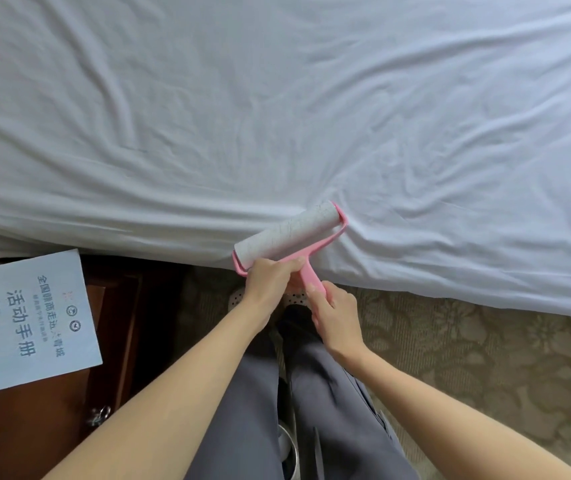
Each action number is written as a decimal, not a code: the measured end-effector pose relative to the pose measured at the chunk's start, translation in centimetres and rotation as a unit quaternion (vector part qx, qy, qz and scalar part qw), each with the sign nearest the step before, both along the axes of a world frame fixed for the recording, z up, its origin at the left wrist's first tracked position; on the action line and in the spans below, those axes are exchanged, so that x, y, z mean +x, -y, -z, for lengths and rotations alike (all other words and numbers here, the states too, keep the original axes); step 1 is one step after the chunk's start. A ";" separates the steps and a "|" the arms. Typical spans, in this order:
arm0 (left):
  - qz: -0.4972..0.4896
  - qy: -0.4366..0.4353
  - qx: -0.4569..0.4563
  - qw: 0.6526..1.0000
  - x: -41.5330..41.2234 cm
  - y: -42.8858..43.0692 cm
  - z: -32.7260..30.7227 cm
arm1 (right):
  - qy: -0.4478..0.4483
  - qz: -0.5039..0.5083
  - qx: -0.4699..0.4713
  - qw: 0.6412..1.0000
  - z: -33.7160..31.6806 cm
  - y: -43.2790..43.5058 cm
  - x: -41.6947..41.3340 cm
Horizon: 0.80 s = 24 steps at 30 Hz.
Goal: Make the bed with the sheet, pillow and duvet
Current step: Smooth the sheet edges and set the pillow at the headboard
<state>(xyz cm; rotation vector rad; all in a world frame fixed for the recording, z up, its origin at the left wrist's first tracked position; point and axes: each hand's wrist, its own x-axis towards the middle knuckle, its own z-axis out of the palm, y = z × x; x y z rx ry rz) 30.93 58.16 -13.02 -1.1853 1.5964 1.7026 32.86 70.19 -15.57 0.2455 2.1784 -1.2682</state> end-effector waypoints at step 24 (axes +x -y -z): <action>-0.228 -0.036 -0.152 0.961 -4.0 14.2 1.5 | 0.076 -0.230 -0.088 0.966 2.7 17.5 -10.5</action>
